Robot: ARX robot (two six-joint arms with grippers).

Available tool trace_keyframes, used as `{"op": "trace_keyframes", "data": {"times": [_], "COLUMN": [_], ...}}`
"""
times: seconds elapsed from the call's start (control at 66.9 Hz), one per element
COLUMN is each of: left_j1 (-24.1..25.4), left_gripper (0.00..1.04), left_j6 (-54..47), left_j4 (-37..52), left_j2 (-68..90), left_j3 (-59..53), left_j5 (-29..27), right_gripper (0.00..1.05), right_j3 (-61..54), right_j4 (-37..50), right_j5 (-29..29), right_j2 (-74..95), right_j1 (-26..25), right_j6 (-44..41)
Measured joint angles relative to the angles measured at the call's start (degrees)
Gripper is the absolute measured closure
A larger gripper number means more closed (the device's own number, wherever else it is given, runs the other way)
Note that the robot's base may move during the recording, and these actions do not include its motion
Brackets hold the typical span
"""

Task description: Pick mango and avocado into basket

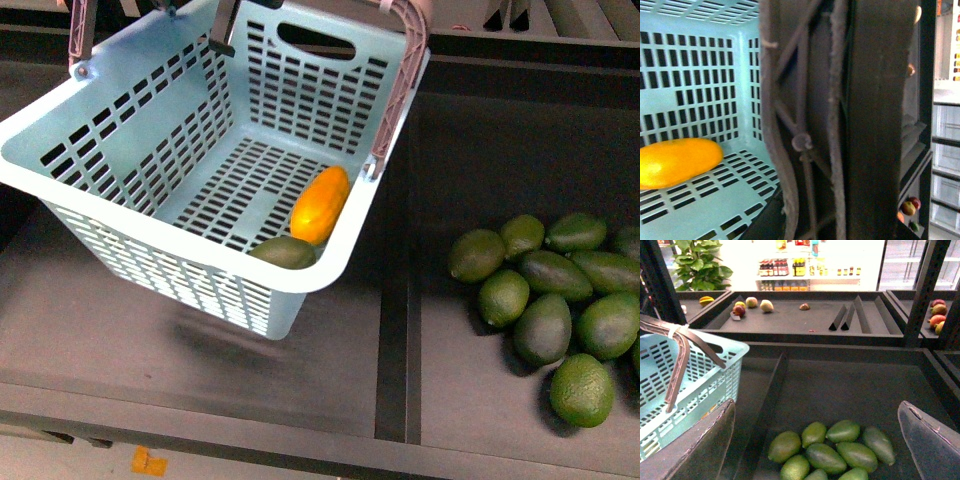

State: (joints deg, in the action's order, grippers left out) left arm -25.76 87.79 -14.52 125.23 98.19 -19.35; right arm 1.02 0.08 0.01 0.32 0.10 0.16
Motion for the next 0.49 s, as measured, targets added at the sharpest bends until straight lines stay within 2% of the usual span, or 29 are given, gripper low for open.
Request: {"op": "trace_keyframes", "data": {"times": [0.164,0.493], "left_j1": [3.1,4.8], "left_gripper": [0.9,0.9], "left_j6": [1.2,5.9], "left_j4": [0.6,6.8], "left_j2": [8.0,8.2], "left_j3": [6.1,0.2], "left_j5": [0.9,5.7], "right_gripper": [0.09,0.09], "right_j3": [0.0,0.0], "right_j4": [0.0,0.0], "right_j5": [0.0,0.0], "right_j2": [0.0,0.0], "right_j1": [0.0,0.0], "right_j6": [0.0,0.0]}}
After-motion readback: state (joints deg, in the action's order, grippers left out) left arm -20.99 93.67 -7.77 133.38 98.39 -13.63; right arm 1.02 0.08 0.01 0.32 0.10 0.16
